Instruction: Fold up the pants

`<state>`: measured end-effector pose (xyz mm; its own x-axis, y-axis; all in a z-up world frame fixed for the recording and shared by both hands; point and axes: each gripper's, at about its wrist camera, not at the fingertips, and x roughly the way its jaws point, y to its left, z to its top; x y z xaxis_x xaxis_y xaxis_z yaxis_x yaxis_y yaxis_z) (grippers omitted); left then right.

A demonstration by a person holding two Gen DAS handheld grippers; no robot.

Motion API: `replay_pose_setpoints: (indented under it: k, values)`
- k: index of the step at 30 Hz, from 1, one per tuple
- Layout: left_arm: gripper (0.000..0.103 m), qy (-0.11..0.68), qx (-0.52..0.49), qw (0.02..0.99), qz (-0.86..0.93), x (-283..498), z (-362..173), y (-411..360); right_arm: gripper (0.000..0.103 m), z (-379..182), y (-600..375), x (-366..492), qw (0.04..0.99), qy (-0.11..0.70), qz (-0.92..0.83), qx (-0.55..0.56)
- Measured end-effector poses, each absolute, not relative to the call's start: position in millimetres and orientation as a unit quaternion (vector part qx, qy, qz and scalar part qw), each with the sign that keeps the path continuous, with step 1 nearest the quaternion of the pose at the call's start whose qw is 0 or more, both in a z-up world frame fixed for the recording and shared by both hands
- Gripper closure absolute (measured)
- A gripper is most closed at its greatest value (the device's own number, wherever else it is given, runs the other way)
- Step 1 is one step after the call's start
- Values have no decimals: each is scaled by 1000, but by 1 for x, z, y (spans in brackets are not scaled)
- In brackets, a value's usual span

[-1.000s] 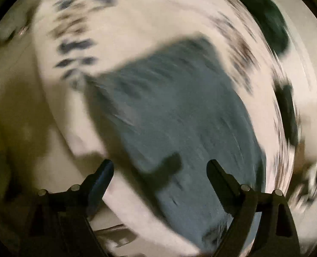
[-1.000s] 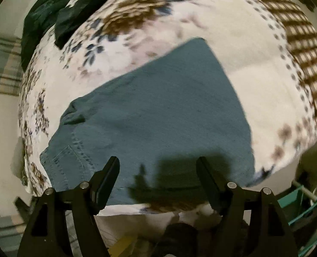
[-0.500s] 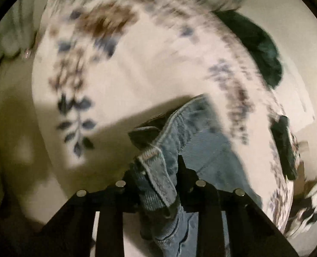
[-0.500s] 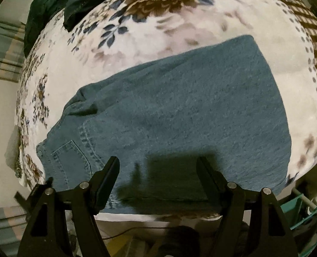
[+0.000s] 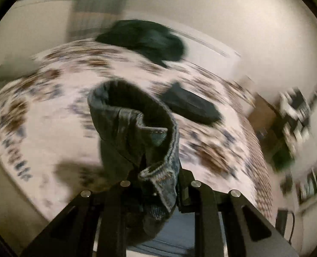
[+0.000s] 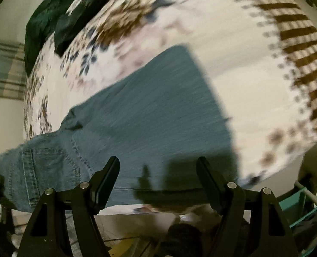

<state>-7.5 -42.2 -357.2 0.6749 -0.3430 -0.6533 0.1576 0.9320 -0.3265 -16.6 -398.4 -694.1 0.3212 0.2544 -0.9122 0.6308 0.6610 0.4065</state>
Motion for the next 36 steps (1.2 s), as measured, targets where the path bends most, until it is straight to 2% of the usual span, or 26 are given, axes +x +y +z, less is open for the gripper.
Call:
replay_pose_setpoints:
  k: [3,7,11,14,15,16,17,18,19,26,30,34,35,36]
  values:
    - [86,393,-77,895,-195,-26,-369,-116,27,-687,-433,-41,710,557,-153,403]
    - [86,434,-20,865,-252,-51,-413,-205,27,-683,-484,-82,705,540,-193,417]
    - [86,476,40,835,-274,-71,-454,-264,27,-688,-524,-120,691,533,-229,431]
    - [82,517,93,806,-271,-82,-477,-289,27,-692,-544,-144,683,534,-244,434]
    - [76,528,99,799,-271,-85,-480,-291,27,-693,-548,-149,682,535,-245,435]
    - [65,543,89,787,-279,-84,-480,-290,26,-694,-548,-151,681,535,-245,435]
    - [56,554,75,777,-290,-83,-482,-285,22,-695,-552,-153,681,536,-241,437]
    - [35,560,69,771,-296,-86,-481,-281,15,-695,-554,-153,683,533,-235,440]
    - [17,563,67,767,-300,-88,-479,-279,12,-694,-553,-149,685,530,-231,443]
    - [14,576,-18,760,-300,-60,-425,-210,5,-696,-549,-99,700,494,-120,501]
    - [14,584,-41,782,-216,-10,-432,-146,5,-718,-533,-36,699,496,-28,514]
    - [14,598,-43,790,-132,39,-460,-97,5,-745,-520,13,690,532,-6,491]
    - [14,600,-41,790,-118,50,-468,-90,16,-750,-518,19,684,537,-6,494]
    - [14,603,-42,789,-114,56,-474,-87,56,-750,-516,23,690,526,0,498]
